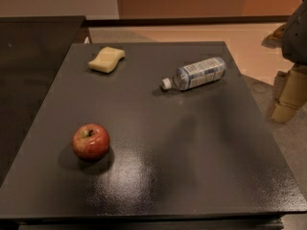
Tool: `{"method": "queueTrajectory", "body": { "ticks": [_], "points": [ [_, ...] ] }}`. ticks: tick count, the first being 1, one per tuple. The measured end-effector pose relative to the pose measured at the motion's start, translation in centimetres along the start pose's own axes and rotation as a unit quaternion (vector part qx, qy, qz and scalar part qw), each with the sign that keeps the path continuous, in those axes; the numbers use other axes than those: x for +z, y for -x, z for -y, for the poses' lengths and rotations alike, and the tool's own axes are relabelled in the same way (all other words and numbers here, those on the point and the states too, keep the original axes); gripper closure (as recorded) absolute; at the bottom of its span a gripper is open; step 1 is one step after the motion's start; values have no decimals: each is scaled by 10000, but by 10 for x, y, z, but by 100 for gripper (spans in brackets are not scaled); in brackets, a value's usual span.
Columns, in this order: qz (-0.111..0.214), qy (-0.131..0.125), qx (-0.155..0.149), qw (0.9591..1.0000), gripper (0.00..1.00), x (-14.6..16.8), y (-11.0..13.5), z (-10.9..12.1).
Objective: Move sponge near blue plastic bottle
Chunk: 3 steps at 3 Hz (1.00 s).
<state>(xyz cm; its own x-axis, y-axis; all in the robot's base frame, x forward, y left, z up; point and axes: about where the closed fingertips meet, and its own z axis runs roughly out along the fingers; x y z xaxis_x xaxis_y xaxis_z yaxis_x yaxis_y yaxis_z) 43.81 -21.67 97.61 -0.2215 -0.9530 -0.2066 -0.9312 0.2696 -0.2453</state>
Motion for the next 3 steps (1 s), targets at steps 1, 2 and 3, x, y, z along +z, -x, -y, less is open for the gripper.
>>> {"method": "queueTrajectory", "body": {
  "ticks": [1, 2, 3],
  "points": [
    [0, -1, 0, 10000, 0, 0, 0, 0],
    [147, -41, 117, 9998, 0, 2, 9, 8],
    [324, -32, 205, 9993, 0, 12, 22, 25]
  ]
}}
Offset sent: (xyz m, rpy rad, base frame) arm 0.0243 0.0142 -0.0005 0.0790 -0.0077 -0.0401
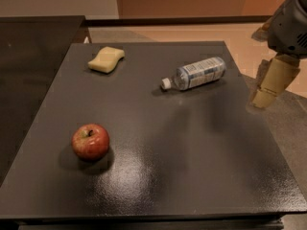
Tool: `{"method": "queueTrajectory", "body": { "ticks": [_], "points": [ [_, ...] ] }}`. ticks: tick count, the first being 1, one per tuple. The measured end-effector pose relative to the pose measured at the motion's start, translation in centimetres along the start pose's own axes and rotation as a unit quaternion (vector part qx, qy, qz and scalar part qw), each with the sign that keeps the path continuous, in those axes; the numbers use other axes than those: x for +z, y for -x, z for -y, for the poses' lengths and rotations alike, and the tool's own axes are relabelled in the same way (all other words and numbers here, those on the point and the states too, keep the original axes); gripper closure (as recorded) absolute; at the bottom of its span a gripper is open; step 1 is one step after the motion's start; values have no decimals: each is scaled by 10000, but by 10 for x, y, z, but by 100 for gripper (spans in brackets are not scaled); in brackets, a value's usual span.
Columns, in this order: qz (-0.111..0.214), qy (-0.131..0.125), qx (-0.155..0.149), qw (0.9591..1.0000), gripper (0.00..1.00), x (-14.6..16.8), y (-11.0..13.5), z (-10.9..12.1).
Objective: Move sponge near blue plastic bottle
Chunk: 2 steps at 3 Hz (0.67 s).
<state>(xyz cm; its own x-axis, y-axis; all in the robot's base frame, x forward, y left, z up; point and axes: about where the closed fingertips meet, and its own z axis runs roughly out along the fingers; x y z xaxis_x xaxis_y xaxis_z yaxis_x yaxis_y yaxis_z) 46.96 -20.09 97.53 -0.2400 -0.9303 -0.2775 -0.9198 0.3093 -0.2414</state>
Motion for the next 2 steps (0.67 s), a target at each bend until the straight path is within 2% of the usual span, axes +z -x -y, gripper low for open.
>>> {"method": "queueTrajectory", "body": {
  "ticks": [2],
  "points": [
    [573, 16, 98, 9983, 0, 48, 46, 59]
  ]
}}
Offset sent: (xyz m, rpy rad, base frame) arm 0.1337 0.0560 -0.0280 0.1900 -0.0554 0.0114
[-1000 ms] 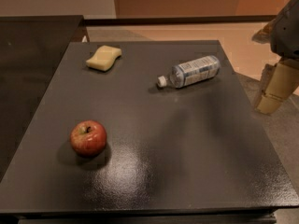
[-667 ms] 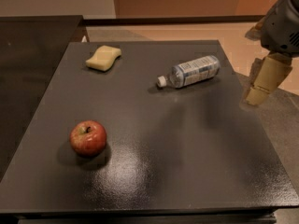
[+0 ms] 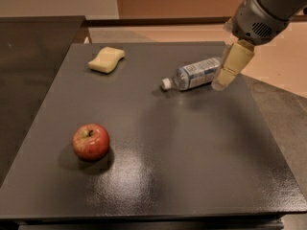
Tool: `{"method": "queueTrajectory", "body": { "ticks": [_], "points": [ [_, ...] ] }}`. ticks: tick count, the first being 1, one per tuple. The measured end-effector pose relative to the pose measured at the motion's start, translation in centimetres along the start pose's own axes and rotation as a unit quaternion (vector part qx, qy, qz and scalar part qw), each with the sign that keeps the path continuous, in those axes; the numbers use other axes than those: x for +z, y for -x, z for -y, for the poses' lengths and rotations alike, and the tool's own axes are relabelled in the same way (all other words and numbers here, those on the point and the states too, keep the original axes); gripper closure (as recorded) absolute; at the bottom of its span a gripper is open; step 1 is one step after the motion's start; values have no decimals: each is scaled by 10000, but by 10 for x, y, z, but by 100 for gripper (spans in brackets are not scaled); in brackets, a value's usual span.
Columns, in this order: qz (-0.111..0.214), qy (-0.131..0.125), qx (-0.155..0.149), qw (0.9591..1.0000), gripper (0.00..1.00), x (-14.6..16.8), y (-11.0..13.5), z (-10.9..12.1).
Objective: Move sponge near blue plastic bottle
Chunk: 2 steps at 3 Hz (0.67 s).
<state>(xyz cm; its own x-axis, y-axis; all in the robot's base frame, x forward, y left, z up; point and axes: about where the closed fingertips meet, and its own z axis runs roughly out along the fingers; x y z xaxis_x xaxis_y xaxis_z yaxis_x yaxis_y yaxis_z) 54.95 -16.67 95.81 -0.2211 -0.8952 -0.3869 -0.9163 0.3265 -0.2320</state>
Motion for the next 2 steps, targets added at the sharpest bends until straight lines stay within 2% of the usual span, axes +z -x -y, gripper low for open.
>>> {"method": "queueTrajectory", "body": {
  "ticks": [1, 2],
  "points": [
    [316, -7, 60, 9995, 0, 22, 26, 27],
    [649, 118, 121, 9978, 0, 49, 59, 47]
  ]
}}
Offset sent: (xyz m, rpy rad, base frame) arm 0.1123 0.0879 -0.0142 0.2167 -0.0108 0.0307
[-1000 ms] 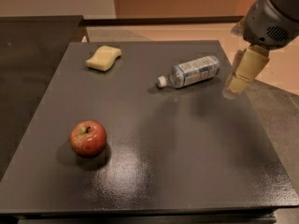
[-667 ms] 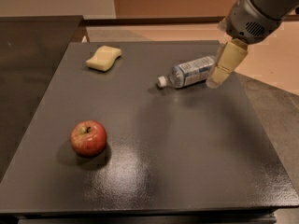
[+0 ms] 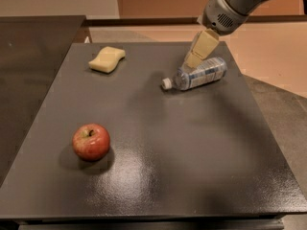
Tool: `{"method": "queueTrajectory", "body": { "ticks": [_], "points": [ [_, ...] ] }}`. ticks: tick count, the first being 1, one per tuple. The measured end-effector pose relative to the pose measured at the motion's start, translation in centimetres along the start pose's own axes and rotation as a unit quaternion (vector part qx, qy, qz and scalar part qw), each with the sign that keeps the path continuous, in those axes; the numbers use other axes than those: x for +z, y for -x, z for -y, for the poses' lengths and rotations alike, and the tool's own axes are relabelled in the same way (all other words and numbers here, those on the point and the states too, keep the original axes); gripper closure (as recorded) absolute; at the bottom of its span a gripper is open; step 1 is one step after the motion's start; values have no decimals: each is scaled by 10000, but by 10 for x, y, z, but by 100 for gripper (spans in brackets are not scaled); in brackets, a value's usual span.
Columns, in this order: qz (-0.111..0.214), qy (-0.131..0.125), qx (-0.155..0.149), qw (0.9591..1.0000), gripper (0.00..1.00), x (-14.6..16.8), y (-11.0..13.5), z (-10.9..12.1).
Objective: Move sponge near blue plastic bottle
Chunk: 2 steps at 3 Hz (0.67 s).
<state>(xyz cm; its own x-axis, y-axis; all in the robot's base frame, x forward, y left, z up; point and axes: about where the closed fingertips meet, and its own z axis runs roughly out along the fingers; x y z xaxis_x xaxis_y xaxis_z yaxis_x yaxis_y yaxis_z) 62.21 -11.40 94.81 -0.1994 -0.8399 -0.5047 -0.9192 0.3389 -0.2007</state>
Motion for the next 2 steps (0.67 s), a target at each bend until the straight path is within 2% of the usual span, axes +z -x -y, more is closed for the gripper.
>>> {"method": "queueTrajectory", "body": {
  "ticks": [2],
  "points": [
    [334, 200, 15, 9992, 0, 62, 65, 20]
  ]
}}
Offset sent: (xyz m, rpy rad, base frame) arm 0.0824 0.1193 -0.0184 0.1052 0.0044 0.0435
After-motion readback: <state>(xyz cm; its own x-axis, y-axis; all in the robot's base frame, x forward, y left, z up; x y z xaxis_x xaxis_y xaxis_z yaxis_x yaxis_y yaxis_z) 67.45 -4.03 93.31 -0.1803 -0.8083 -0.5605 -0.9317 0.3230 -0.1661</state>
